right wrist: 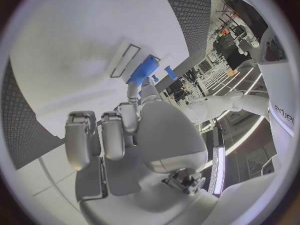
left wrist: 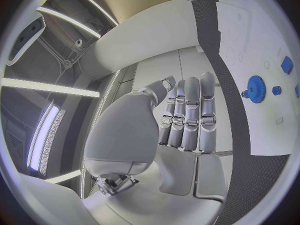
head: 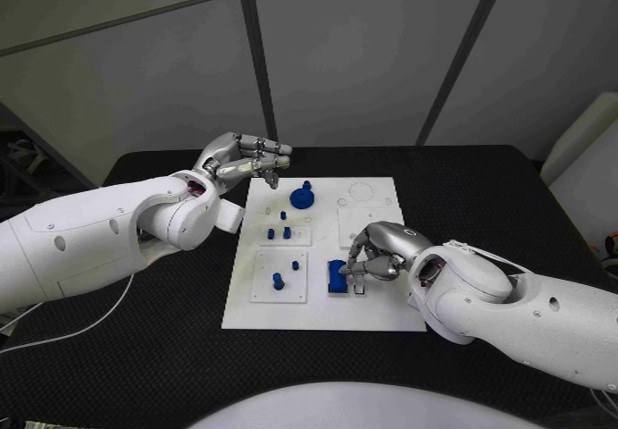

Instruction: Assemble the parts on the task board

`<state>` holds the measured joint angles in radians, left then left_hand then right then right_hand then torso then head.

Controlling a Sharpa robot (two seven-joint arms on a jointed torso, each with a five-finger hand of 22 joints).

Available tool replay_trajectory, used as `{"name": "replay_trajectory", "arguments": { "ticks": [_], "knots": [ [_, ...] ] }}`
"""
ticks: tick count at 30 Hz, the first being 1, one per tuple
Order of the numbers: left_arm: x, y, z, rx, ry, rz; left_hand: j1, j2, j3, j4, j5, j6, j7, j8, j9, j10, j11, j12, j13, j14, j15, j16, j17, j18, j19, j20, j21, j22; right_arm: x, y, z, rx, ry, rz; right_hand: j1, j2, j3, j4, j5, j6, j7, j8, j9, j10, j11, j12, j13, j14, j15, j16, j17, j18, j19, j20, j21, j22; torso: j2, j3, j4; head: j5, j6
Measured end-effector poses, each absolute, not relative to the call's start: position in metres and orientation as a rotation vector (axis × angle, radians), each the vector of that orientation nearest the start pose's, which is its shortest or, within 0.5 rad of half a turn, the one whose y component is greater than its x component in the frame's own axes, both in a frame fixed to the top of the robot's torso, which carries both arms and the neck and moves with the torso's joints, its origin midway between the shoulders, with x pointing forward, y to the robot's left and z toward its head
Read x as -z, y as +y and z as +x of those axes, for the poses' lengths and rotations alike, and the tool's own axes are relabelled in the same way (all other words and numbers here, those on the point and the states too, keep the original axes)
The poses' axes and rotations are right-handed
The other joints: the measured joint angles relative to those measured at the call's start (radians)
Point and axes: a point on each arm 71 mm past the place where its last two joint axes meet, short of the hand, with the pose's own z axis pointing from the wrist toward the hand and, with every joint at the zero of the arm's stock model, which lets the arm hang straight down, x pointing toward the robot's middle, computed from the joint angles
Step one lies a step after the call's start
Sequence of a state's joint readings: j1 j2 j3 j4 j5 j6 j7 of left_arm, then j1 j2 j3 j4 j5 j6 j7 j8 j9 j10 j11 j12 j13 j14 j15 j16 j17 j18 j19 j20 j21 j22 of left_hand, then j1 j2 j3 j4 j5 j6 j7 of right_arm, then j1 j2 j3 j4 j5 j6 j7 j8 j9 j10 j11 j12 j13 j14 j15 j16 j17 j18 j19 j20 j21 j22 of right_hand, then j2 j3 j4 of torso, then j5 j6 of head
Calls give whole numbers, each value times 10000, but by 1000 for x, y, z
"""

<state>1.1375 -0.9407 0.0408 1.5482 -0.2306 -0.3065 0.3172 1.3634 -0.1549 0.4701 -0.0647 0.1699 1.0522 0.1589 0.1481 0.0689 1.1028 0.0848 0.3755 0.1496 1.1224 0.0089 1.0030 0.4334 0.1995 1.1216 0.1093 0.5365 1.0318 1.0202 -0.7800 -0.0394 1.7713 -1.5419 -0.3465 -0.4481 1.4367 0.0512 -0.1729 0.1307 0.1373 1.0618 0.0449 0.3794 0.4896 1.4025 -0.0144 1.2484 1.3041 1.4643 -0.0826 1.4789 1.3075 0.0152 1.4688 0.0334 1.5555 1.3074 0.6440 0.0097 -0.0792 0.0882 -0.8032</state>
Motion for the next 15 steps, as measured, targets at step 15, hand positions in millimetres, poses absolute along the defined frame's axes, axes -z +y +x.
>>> {"name": "replay_trajectory", "arguments": {
  "ticks": [15],
  "knots": [
    [177,248,483,14137,14688,-9593,0,0,0,0,0,0,0,0,0,-36,37,0,-2,0,0,0,0,0,0,0,0,0,220,-209,401,-6669,17839,1759,-10,192,175,398,555,-775,478,-1276,-695,-364,253,-977,-675,25,239,-249,-1,-1,-56,207,-260,0,-10,-14,-30,-242,108]
  ]
}}
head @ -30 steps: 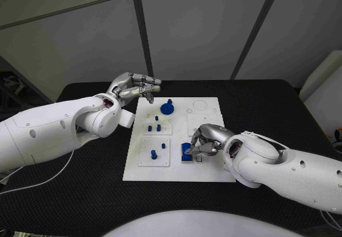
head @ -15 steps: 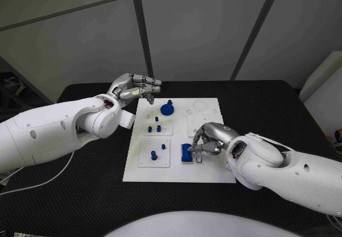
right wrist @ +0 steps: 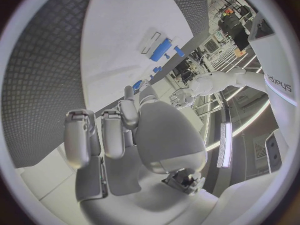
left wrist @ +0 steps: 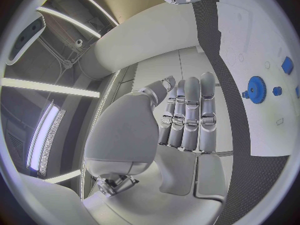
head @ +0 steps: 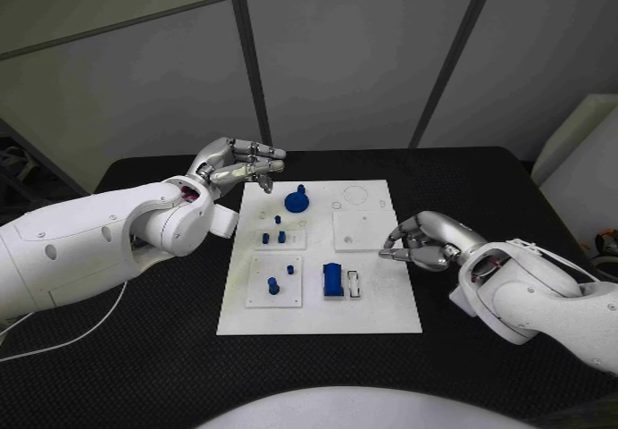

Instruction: Assemble the parts on the task board

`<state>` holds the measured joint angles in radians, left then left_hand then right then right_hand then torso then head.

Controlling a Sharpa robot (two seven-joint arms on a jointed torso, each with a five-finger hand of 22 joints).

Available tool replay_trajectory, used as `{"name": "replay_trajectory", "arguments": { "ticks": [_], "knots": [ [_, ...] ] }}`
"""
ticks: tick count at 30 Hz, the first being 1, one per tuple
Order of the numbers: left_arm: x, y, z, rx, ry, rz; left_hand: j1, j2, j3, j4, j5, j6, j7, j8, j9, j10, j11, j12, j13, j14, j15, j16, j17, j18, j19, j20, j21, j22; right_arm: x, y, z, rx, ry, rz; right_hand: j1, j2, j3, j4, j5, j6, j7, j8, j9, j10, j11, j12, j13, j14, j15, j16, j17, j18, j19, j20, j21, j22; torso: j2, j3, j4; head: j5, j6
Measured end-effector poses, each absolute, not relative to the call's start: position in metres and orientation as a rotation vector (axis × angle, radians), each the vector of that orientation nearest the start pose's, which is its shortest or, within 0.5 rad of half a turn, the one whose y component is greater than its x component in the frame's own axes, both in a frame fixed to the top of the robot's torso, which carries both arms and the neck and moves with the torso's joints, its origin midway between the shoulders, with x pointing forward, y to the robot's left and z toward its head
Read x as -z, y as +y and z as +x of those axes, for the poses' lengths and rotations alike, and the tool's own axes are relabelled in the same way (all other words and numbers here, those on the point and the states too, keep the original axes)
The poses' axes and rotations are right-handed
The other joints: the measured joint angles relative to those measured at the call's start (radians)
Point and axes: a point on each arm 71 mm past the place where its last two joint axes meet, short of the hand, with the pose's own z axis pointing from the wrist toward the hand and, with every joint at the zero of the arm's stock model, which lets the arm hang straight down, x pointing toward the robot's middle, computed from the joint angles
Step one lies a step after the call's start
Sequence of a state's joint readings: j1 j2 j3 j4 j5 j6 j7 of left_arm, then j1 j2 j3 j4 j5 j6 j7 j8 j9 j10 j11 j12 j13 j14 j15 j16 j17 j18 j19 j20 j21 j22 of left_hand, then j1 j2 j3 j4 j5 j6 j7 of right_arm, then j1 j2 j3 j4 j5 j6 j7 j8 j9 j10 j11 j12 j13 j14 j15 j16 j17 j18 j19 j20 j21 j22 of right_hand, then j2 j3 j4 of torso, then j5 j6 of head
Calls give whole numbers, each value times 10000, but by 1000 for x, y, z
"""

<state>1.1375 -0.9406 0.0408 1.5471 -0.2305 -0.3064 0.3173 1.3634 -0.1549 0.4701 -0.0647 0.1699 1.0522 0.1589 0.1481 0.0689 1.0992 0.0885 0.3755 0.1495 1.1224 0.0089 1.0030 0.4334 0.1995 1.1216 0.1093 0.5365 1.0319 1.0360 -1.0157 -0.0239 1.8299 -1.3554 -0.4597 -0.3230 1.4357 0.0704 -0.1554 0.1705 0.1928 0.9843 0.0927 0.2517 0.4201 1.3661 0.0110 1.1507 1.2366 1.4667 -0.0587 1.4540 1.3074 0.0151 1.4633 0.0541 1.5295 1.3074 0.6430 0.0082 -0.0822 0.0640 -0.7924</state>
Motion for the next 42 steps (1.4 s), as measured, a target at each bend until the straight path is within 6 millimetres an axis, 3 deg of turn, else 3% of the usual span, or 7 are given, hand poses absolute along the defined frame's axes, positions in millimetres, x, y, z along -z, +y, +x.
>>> {"name": "replay_trajectory", "arguments": {
  "ticks": [4,11,15,17,23,35,42],
  "knots": [
    [177,248,482,14153,14693,-9589,0,0,0,0,0,0,0,0,0,0,0,0,0,0,0,0,0,0,0,0,0,0,218,-243,400,-5993,17869,2243,-4,-4,15,138,101,160,44,-174,-164,-15,15,-68,-24,0,0,0,0,0,39,34,0,0,-6,3,-31,-258,30],
    [177,243,483,14242,14727,-9563,-40,40,0,0,0,0,0,0,0,0,0,0,9,0,0,0,0,1,0,0,0,0,215,-280,391,-4934,18090,2598,-578,-433,-183,698,161,573,-15,-313,-385,-14,15,-366,-211,-36,33,-197,0,1,39,34,-89,0,-6,15,-47,-644,68],
    [177,243,483,14245,14732,-9563,-40,40,0,0,0,0,0,0,0,1,0,0,8,0,0,0,0,1,0,0,0,0,213,-289,387,-4423,18254,2631,-780,-637,-203,1015,457,687,-61,-352,-405,-14,14,-423,-229,-36,33,-235,-1,1,39,34,-127,0,-7,28,-49,-936,67],
    [177,243,483,14242,14732,-9565,-40,40,0,0,0,0,0,0,0,1,0,0,8,0,0,0,0,0,0,0,0,0,213,-295,385,-4116,18313,2647,-855,-713,-266,1106,876,745,-52,-352,-408,-14,14,-446,-235,-36,33,-235,-1,1,39,34,-127,0,-12,28,-55,-1120,85],
    [177,240,484,14306,14759,-9547,-40,40,0,0,0,0,0,0,0,1,0,0,7,0,0,0,0,1,0,0,0,0,211,-320,381,-3040,18300,2866,-942,-802,-325,1165,1180,745,-52,-385,-415,-14,14,-492,-264,-36,33,-283,-1,2,39,33,-152,0,-31,21,-61,-1702,166],
    [179,238,484,14315,14788,-9557,-39,39,0,0,0,-2,2,0,0,1,0,0,6,0,1,0,0,0,0,0,0,0,210,-349,379,-1912,18145,3123,-979,-845,-445,1167,1270,745,-52,-390,-425,-50,-22,-555,-292,-36,32,-348,7,1,39,33,-233,0,-41,25,-74,-3220,498],
    [181,238,483,14307,14820,-9587,-40,39,0,0,0,-37,37,0,0,1,0,38,16,0,1,0,0,1,1,0,-39,0,209,-360,378,-1619,18074,3254,-976,-906,-473,1139,1295,744,-51,-431,-435,-50,-21,-554,-307,-36,33,-400,6,1,39,33,-288,0,-43,29,-79,-3935,676]
  ]
}}
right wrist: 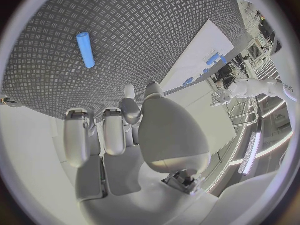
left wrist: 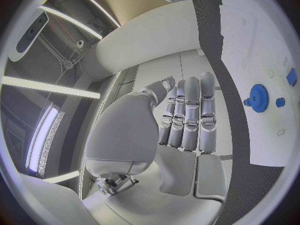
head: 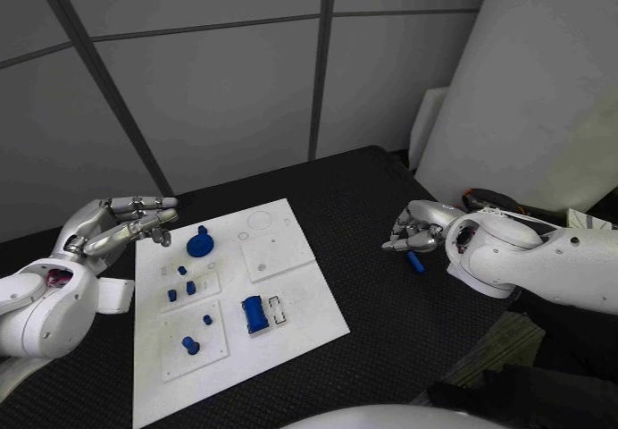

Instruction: Assemble the parts on the task board

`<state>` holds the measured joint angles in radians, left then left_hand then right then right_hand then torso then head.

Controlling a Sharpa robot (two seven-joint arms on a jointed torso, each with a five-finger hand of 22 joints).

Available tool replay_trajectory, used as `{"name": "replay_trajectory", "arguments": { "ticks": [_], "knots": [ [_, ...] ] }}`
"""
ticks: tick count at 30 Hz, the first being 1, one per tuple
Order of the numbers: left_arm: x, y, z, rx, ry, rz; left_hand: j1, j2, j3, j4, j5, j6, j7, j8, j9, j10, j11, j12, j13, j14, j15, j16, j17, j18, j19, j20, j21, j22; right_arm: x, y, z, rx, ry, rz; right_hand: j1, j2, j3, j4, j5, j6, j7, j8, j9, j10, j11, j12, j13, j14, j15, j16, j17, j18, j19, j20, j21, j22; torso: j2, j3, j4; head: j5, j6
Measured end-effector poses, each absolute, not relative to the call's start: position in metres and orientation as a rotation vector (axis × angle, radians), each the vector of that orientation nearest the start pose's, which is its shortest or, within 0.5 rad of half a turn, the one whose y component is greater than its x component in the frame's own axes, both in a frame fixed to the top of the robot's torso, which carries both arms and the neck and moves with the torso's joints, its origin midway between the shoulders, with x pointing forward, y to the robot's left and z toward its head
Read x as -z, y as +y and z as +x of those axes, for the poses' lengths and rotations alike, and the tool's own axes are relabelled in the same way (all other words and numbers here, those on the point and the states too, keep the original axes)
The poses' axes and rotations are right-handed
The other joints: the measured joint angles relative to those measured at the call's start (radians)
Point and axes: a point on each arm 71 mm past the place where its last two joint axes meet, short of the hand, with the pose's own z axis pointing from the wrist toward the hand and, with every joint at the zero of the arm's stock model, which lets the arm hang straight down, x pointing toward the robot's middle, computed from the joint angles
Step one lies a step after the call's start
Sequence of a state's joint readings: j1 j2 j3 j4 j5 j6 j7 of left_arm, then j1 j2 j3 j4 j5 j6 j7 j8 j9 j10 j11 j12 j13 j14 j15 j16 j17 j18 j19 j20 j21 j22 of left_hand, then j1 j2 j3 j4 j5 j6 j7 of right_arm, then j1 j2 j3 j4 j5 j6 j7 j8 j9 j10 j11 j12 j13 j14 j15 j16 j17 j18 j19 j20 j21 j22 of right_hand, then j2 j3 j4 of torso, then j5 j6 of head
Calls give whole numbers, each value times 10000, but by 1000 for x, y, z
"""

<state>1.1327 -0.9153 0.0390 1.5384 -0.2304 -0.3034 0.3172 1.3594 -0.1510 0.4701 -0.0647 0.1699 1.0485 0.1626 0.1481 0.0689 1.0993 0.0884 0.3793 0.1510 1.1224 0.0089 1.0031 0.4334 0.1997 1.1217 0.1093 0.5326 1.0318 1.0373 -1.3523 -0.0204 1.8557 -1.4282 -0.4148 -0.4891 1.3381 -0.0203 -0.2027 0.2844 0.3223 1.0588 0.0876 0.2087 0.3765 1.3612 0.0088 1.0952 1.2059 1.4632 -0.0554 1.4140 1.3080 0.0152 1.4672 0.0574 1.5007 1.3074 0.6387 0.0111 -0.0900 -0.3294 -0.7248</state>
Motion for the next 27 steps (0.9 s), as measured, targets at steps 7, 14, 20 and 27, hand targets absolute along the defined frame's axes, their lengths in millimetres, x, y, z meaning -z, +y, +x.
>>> {"name": "replay_trajectory", "arguments": {
  "ticks": [7,14,20,27],
  "knots": [
    [182,238,483,14303,14836,-9603,0,0,0,0,0,0,-1,0,0,0,0,0,-1,0,0,0,0,-1,0,0,0,-8,208,-376,377,-1125,18030,3459,81,-99,-27,-27,87,-1,0,-47,-9,-37,37,-78,-37,0,0,-43,-1,0,0,0,-13,0,14,-12,21,-565,130],
    [182,237,483,14314,14850,-9605,0,0,0,0,0,0,-1,0,0,0,0,0,-1,0,0,0,0,0,0,0,0,-7,207,-387,375,-702,17953,3472,338,-156,-55,-56,610,0,0,-47,-14,-37,37,-124,-41,0,0,-85,-2,0,0,0,-40,0,29,-12,22,-914,185],
    [182,237,483,14320,14852,-9605,0,0,0,0,0,1,-1,0,0,0,0,0,-2,0,0,0,0,-1,0,0,0,-7,203,-398,369,-275,17856,3476,385,-188,-55,-56,721,-1,0,-86,-19,-73,73,-124,-40,0,0,-85,-2,0,0,-1,-40,0,29,-14,22,-1027,170],
    [182,236,483,14334,14858,-9602,0,0,0,0,0,1,-1,0,0,1,0,0,-3,0,0,0,0,-1,0,0,0,-6,201,-403,364,37,17930,3430,384,-188,-110,0,722,-1,0,-86,-18,-93,53,-190,-71,1,0,-85,-3,0,0,0,-40,0,29,-17,29,-1032,125]
  ]
}}
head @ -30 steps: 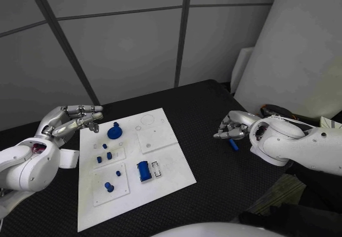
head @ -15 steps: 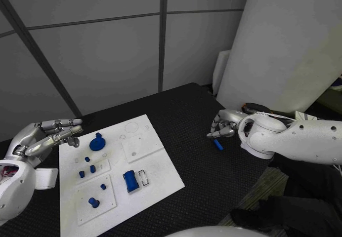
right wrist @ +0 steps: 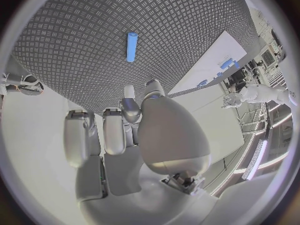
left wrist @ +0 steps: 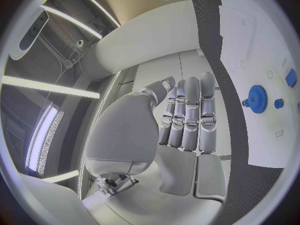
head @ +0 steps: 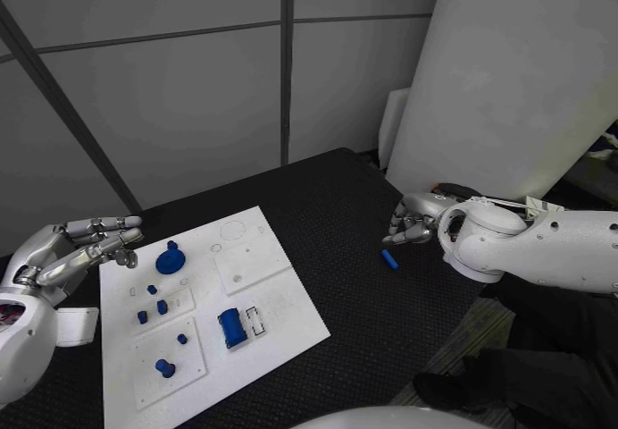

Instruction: Assemble the parts on the task board

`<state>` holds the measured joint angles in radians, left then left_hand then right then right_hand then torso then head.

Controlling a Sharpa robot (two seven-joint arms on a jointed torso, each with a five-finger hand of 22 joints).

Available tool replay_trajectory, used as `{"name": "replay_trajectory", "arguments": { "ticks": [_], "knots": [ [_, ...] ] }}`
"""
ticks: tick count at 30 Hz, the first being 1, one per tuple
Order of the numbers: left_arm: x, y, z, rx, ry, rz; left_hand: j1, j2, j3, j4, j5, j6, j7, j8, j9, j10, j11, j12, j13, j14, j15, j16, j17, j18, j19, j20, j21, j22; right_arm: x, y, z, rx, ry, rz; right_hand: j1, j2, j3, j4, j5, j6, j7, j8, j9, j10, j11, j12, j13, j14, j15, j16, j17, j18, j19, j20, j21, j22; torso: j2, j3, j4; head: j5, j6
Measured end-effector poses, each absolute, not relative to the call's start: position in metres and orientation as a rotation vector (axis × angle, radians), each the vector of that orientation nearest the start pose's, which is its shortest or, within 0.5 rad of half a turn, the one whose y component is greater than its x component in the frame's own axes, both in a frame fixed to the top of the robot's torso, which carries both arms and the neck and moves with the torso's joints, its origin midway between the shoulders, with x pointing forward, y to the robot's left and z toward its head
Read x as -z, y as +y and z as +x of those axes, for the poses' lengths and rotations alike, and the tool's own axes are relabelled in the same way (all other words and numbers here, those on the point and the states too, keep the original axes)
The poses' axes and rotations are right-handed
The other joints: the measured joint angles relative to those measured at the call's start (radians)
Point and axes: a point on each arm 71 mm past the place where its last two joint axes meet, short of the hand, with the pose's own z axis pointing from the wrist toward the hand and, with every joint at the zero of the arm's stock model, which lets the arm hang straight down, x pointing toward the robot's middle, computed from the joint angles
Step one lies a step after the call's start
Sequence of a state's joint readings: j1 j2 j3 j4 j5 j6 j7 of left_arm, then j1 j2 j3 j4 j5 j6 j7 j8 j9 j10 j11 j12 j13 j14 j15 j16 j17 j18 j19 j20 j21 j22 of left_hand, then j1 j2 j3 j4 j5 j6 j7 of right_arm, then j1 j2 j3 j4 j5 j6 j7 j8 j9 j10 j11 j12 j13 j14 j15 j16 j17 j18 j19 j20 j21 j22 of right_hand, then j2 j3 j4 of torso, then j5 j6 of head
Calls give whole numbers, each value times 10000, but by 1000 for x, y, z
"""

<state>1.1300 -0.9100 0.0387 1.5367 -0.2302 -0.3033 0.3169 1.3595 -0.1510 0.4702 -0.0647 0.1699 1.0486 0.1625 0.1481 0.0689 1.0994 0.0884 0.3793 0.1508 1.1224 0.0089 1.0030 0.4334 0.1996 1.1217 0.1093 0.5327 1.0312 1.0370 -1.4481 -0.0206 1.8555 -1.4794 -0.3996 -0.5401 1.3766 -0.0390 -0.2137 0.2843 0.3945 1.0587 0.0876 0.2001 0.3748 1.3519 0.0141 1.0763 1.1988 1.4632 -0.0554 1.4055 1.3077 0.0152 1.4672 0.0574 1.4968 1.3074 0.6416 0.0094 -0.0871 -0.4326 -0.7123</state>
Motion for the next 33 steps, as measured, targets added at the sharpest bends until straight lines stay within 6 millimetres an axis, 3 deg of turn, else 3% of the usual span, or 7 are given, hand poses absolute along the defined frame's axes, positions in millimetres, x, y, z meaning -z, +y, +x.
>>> {"name": "replay_trajectory", "arguments": {
  "ticks": [33],
  "knots": [
    [183,236,483,14328,14861,-9612,0,0,0,0,0,0,-1,0,0,0,0,0,-2,0,0,0,0,0,0,0,0,2,227,-396,379,1273,19879,2662,-1,0,-80,80,0,-1,-1,0,2,-158,-18,-276,-184,0,0,-157,-3,0,0,0,-177,0,-4,-3,6,133,-177]
  ]
}}
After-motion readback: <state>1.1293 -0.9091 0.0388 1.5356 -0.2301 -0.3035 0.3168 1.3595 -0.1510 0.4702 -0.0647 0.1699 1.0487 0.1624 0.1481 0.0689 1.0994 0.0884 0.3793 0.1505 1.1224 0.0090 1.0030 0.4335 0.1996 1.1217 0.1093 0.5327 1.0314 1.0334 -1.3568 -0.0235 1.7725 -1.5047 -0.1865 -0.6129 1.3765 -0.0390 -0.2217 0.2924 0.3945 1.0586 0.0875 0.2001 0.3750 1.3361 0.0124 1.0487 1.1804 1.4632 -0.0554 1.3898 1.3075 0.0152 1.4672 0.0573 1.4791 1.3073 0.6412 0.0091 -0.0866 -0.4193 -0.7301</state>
